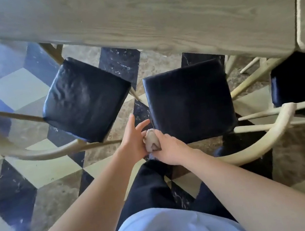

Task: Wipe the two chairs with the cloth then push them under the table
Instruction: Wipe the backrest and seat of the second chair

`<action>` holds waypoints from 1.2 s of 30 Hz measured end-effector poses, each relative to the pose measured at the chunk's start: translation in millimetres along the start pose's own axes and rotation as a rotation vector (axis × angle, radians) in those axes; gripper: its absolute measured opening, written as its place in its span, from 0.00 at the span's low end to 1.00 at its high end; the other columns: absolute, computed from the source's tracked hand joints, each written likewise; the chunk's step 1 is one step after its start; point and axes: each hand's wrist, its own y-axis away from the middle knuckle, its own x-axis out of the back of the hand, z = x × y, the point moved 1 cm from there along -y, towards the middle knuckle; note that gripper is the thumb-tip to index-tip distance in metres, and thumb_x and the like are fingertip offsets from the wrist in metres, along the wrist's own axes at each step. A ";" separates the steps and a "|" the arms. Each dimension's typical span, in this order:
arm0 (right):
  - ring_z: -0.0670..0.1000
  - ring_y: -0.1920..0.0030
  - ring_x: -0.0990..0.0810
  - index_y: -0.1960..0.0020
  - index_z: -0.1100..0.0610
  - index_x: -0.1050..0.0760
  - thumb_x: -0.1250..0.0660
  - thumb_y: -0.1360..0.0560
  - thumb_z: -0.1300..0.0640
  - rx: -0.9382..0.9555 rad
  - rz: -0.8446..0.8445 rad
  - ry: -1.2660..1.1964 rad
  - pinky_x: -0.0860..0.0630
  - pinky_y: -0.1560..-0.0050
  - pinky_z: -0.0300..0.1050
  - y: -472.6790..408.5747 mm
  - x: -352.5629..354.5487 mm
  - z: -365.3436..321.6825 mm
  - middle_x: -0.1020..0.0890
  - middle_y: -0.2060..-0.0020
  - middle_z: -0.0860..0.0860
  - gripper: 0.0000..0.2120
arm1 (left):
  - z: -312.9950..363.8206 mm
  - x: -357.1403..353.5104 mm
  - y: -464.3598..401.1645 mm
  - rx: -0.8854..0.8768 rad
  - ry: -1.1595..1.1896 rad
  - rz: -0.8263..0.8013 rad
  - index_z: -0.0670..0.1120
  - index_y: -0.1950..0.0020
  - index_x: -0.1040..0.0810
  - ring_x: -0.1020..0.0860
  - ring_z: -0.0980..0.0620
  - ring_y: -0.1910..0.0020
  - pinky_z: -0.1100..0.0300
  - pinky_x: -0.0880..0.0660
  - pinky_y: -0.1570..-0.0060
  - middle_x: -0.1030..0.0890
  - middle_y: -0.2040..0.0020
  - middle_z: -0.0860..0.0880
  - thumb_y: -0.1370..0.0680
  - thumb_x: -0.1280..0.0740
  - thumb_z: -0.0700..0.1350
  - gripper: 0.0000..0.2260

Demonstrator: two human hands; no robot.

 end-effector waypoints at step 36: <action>0.54 0.35 0.30 0.22 0.50 0.47 0.33 0.26 0.53 0.454 -0.063 0.940 0.36 0.30 0.53 105.9 98.7 241.5 0.28 0.33 0.47 0.37 | -36.5 -19.7 -7.6 -0.271 -0.576 0.248 0.54 0.18 0.39 0.47 0.45 0.17 0.39 0.48 0.20 0.46 0.15 0.52 0.26 0.52 0.77 0.43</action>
